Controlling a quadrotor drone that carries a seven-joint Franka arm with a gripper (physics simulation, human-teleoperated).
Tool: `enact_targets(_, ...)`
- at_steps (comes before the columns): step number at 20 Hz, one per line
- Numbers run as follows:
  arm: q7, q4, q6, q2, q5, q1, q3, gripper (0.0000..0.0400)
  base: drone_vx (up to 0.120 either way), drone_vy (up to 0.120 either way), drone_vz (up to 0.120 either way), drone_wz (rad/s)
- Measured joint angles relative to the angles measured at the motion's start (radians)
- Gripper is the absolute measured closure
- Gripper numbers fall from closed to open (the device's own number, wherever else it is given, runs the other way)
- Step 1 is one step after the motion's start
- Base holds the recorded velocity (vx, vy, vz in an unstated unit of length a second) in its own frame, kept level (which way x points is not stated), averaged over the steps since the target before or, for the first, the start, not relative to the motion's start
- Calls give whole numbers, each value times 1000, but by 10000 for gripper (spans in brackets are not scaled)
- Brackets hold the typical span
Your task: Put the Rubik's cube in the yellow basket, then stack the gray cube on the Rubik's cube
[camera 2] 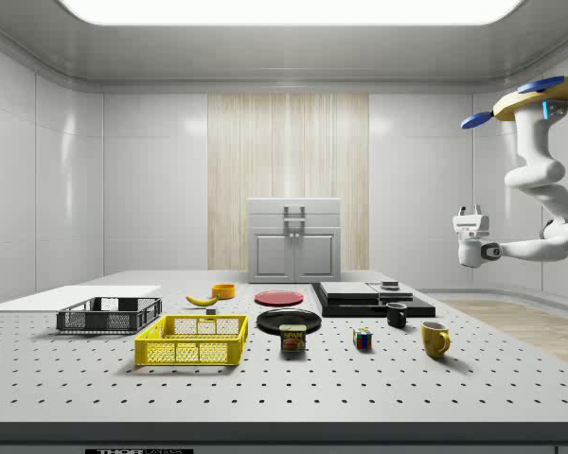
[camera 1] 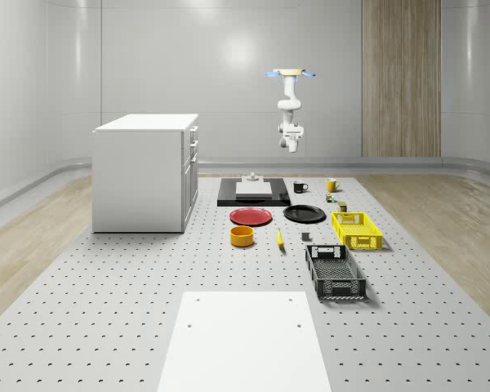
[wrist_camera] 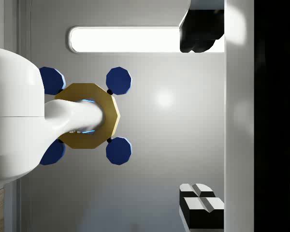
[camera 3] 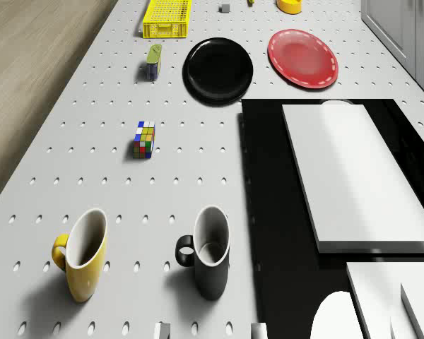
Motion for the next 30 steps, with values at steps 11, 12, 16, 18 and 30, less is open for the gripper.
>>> enact_targets(11,-2,222,-154,59,2,-4,2,0,120,120,0,0)
enact_targets(12,-2,236,-162,65,2,-4,3,0,120,120,0,0)
enact_targets(16,-3,273,-182,79,2,-5,3,0,120,120,0,0)
enact_targets(18,-3,283,-187,82,2,-6,3,0,120,120,0,0)
enact_targets(30,-3,295,-188,84,2,-7,4,0,120,120,0,0)
